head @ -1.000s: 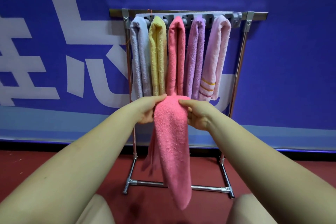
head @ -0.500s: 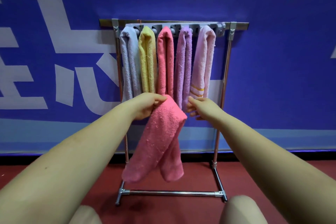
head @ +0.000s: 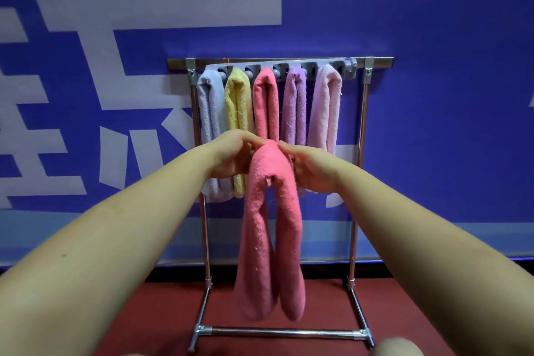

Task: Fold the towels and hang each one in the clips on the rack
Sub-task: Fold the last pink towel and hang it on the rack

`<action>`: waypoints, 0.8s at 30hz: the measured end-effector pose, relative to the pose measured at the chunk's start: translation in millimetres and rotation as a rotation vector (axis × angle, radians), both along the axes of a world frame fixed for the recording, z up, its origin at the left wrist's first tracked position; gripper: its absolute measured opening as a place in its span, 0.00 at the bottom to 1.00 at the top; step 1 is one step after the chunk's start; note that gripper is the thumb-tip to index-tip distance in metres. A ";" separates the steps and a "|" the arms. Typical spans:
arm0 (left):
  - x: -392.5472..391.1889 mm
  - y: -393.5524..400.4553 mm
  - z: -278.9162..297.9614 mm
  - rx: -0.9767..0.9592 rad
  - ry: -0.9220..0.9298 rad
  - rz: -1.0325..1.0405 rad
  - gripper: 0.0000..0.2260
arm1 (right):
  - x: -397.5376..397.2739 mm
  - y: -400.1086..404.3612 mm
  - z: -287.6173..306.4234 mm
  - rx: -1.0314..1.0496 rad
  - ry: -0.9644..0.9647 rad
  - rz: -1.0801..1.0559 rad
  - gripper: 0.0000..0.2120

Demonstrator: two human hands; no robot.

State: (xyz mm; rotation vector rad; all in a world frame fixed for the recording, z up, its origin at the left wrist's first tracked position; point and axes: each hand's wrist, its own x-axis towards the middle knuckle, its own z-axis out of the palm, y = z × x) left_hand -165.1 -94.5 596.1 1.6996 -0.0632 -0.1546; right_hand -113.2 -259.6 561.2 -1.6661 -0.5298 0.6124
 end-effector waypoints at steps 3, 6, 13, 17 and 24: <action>8.8 -9.7 3.4 -0.023 0.007 -0.022 0.10 | 7.0 -19.4 13.7 0.071 -0.001 -0.023 0.20; 19.5 -26.5 5.5 -0.011 0.014 -0.053 0.10 | 21.0 -44.8 30.5 0.131 -0.008 0.001 0.14; 56.0 -77.0 13.8 -0.023 -0.046 -0.188 0.11 | 39.8 -91.0 72.7 0.091 -0.089 -0.086 0.12; 85.7 -107.3 23.5 -0.142 -0.072 -0.153 0.11 | 55.2 -118.0 90.8 0.043 -0.129 -0.150 0.12; 139.1 -156.5 48.1 -0.285 -0.103 -0.158 0.12 | 101.8 -152.2 118.0 -0.011 -0.227 -0.357 0.15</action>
